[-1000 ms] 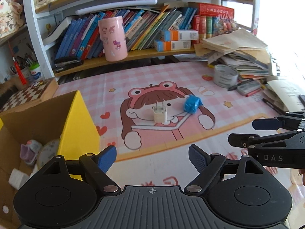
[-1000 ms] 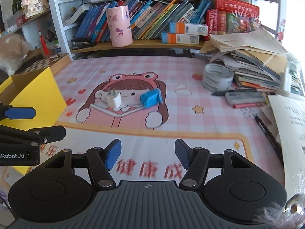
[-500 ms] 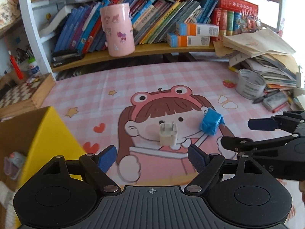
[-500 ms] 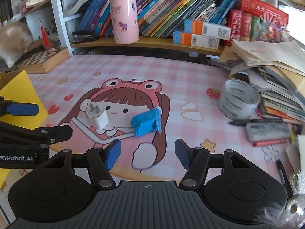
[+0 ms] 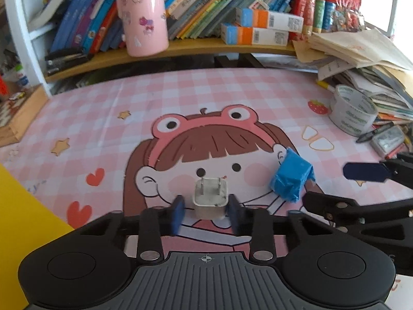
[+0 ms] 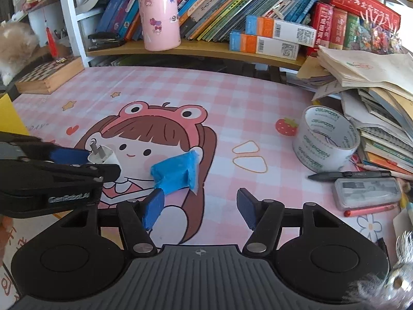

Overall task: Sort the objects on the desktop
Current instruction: 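Close the left gripper on the white plug charger while the right gripper grasps the blue cloth, then lift and carry the charger with the left gripper while the right gripper carries the blue cloth toward the box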

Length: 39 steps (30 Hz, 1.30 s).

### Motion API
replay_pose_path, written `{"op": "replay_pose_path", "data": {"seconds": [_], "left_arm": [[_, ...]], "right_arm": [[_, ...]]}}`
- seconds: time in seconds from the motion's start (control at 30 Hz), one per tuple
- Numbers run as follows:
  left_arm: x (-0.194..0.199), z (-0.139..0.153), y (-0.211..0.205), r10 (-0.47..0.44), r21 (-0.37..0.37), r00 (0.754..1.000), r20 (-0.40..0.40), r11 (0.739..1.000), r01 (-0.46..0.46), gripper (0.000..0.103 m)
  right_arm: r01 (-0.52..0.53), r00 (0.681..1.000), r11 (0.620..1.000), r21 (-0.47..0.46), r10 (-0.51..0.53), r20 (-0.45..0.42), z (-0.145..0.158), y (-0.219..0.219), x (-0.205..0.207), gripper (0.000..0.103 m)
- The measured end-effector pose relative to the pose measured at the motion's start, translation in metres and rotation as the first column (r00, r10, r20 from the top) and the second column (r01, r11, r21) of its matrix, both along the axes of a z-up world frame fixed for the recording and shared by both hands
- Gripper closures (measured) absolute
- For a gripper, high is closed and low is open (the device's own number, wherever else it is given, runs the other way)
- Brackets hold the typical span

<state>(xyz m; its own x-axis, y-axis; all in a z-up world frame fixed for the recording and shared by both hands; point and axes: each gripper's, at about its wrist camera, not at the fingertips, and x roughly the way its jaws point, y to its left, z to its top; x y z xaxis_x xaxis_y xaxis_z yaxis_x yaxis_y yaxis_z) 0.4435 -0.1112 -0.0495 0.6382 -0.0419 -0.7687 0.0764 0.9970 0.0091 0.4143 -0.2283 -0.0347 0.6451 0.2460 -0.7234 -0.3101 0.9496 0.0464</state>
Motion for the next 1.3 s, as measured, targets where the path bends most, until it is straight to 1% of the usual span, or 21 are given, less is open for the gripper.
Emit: {"op": "replay_pose_path", "data": {"seconds": [0.07,0.13,0.2,0.43,0.53,0.57,0.6,0.63,0.7,0.77,1.03,1.3], "left_arm": [[-0.002,0.002,0.003,-0.02,-0.025,1.0,-0.005,1.0,0.02,0.078],[-0.008,0.009,0.009,-0.007,-0.056,1.0,0.014,0.998,0.008,0.078],[-0.016,0.018,0.013,0.003,-0.063,0.999,0.034,0.998,-0.001,0.078],[-0.048,0.047,0.031,0.037,-0.11,0.997,0.067,0.994,-0.03,0.078],[-0.066,0.058,0.038,0.054,-0.124,0.995,0.082,0.991,-0.044,0.078],[-0.07,0.06,0.041,0.059,-0.128,0.995,0.086,0.991,-0.048,0.078],[-0.074,0.062,0.042,0.063,-0.133,0.994,0.088,0.99,-0.051,0.078],[-0.079,0.064,0.044,0.068,-0.137,0.994,0.089,0.989,-0.056,0.078],[-0.086,0.067,0.045,0.072,-0.143,0.993,0.092,0.988,-0.058,0.078],[-0.094,0.069,0.045,0.069,-0.139,0.993,0.097,0.989,-0.055,0.078],[-0.115,0.074,0.046,0.074,-0.129,0.99,0.123,0.99,-0.058,0.078],[-0.144,0.081,0.044,0.022,-0.135,0.989,0.149,0.991,-0.001,0.078]], "right_arm": [[-0.014,1.0,1.0,0.0,0.014,0.0,-0.001,0.004,0.003,0.043],[-0.029,1.0,1.0,0.0,0.029,0.002,-0.002,0.008,0.007,0.043],[-0.046,0.999,0.999,0.0,0.046,0.007,-0.003,0.013,0.011,0.043],[-0.077,0.997,0.997,-0.009,0.077,0.008,-0.01,0.024,0.029,0.044],[-0.08,0.997,0.997,-0.017,0.08,0.001,-0.013,0.025,0.032,0.046],[-0.077,0.997,0.997,-0.014,0.077,-0.007,-0.014,0.025,0.033,0.049],[-0.073,0.997,0.997,-0.013,0.073,-0.002,-0.014,0.024,0.033,0.055],[-0.067,0.998,0.998,-0.019,0.067,0.004,-0.014,0.024,0.032,0.059],[-0.064,0.998,0.998,-0.016,0.064,0.003,-0.014,0.023,0.033,0.063],[-0.058,0.998,0.998,-0.008,0.058,0.003,-0.012,0.02,0.032,0.064],[-0.025,0.999,0.999,0.025,0.024,0.038,0.007,0.014,0.003,0.064],[0.015,0.998,0.998,0.069,-0.019,0.067,0.03,0.01,-0.049,0.064]]}}
